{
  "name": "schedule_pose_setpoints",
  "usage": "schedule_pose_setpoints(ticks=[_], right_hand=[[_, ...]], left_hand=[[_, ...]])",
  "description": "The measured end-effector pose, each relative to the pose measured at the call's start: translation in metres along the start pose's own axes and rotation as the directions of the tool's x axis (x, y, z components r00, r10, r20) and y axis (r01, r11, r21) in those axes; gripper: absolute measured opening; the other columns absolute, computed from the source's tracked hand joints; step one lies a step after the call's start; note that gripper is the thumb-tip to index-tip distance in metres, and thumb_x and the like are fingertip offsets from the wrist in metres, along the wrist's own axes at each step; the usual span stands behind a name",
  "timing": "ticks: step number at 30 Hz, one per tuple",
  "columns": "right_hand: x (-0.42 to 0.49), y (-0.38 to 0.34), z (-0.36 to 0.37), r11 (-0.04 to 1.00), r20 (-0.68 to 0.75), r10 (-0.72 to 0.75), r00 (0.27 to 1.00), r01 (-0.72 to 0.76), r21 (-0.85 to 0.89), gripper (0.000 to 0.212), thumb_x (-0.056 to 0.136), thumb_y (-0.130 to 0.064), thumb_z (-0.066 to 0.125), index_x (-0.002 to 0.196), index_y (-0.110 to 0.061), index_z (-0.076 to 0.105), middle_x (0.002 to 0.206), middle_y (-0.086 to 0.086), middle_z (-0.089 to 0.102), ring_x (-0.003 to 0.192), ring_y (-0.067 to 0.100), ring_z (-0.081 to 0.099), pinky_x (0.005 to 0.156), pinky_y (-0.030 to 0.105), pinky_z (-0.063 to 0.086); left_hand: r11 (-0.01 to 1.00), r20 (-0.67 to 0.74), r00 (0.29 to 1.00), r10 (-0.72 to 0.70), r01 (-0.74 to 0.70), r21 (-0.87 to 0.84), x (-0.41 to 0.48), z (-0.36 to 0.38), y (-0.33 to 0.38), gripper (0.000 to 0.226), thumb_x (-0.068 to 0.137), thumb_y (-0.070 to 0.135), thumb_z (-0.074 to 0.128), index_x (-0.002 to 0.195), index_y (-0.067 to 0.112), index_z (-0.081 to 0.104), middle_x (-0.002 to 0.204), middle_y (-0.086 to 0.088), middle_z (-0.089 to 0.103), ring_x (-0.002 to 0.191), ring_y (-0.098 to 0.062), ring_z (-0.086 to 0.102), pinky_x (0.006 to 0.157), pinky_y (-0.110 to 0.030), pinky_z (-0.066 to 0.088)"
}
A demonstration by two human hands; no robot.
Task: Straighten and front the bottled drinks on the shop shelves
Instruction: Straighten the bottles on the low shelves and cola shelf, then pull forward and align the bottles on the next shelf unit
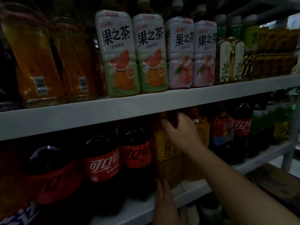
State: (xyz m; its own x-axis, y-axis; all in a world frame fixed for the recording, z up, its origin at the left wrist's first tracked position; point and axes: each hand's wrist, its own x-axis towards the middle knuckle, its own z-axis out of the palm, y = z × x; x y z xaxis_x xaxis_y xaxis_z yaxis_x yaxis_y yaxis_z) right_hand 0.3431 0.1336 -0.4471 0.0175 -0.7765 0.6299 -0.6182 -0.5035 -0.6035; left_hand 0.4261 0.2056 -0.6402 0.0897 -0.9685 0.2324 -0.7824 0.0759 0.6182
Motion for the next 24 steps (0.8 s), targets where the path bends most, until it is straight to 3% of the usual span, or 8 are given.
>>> schedule_pose_setpoints(ticks=[2,4,6,11,16,20,22,24], right_hand=[[0.020,-0.018,-0.003,0.995,0.159,0.097,0.983,-0.096,-0.016,0.020,0.086,-0.040,0.061,0.087,-0.021,0.060,0.080,-0.002,0.058,0.079,0.019,0.055,0.056,0.020,0.041],[0.031,-0.024,-0.001,0.984,0.201,0.156,0.967,-0.133,-0.121,0.011,0.087,-0.022,0.060,0.089,-0.012,0.065,0.086,0.010,0.064,0.083,0.026,0.059,0.060,0.023,0.045],[0.034,-0.025,0.003,0.971,0.101,0.182,0.978,-0.163,-0.175,0.018,0.083,-0.012,0.059,0.094,0.001,0.066,0.099,0.020,0.066,0.096,0.035,0.060,0.076,0.033,0.049],[0.024,-0.026,0.017,0.954,-0.191,0.297,0.936,-0.298,0.020,0.018,0.067,-0.006,0.063,0.052,-0.009,0.053,0.058,0.010,0.055,0.067,0.035,0.059,0.055,0.029,0.039],[0.013,-0.025,0.026,0.963,-0.294,0.270,0.917,-0.258,0.080,0.014,0.079,-0.013,0.062,0.080,0.001,0.067,0.074,0.016,0.062,0.079,0.037,0.060,0.060,0.028,0.035],[-0.027,-0.020,0.022,0.999,-0.427,-0.028,0.904,0.044,0.028,0.017,0.087,-0.016,0.056,0.088,-0.005,0.069,0.083,0.011,0.068,0.079,0.029,0.063,0.068,0.025,0.040],[-0.057,-0.022,0.021,0.939,-0.484,-0.336,0.808,0.324,-0.111,0.019,0.086,-0.013,0.056,0.089,-0.002,0.071,0.089,0.012,0.069,0.084,0.026,0.064,0.079,0.027,0.047],[-0.071,-0.042,0.020,0.800,-0.416,-0.587,0.695,0.578,-0.163,0.019,0.085,-0.014,0.058,0.089,-0.001,0.071,0.093,0.013,0.066,0.091,0.025,0.061,0.085,0.032,0.048]], left_hand=[[0.999,-0.040,0.999,0.024,-0.023,0.032,0.000,-0.004,0.000,0.099,0.084,0.043,0.053,0.148,0.017,-0.017,0.154,-0.003,-0.028,0.147,-0.012,0.000,0.111,-0.014,0.008],[0.997,-0.052,0.998,0.041,-0.038,0.062,0.000,-0.008,-0.001,0.098,0.084,0.043,0.051,0.148,0.016,-0.017,0.154,-0.005,-0.027,0.146,-0.010,-0.001,0.110,-0.012,0.008],[0.999,-0.030,0.999,0.027,-0.026,0.047,-0.002,-0.014,0.001,0.096,0.085,0.042,0.051,0.149,0.016,-0.017,0.154,-0.004,-0.028,0.146,-0.009,0.000,0.110,-0.013,0.010],[0.983,-0.117,0.983,0.140,-0.123,0.137,0.001,-0.015,0.003,0.098,0.073,0.046,0.065,0.149,0.004,0.020,0.158,-0.009,0.007,0.139,-0.008,0.032,0.105,-0.013,0.029],[0.976,0.078,0.982,0.171,-0.180,0.122,-0.005,-0.023,0.004,0.076,0.091,0.039,0.047,0.152,0.031,0.004,0.159,0.010,-0.009,0.144,-0.005,0.008,0.113,-0.017,0.013],[0.925,-0.169,0.917,0.361,-0.330,0.190,-0.023,-0.079,-0.005,0.050,0.082,0.040,0.055,0.132,0.034,0.054,0.137,0.014,0.052,0.121,0.004,0.049,0.097,-0.008,0.035],[0.871,-0.333,0.805,0.491,-0.442,0.216,-0.035,-0.132,-0.014,0.030,0.070,0.038,0.056,0.094,0.033,0.074,0.094,0.014,0.070,0.083,-0.001,0.067,0.071,-0.012,0.051],[0.817,-0.516,0.634,0.577,-0.469,0.337,-0.042,-0.190,-0.023,0.023,0.073,0.030,0.057,0.085,0.022,0.075,0.083,0.005,0.070,0.075,-0.011,0.067,0.070,-0.020,0.052]])
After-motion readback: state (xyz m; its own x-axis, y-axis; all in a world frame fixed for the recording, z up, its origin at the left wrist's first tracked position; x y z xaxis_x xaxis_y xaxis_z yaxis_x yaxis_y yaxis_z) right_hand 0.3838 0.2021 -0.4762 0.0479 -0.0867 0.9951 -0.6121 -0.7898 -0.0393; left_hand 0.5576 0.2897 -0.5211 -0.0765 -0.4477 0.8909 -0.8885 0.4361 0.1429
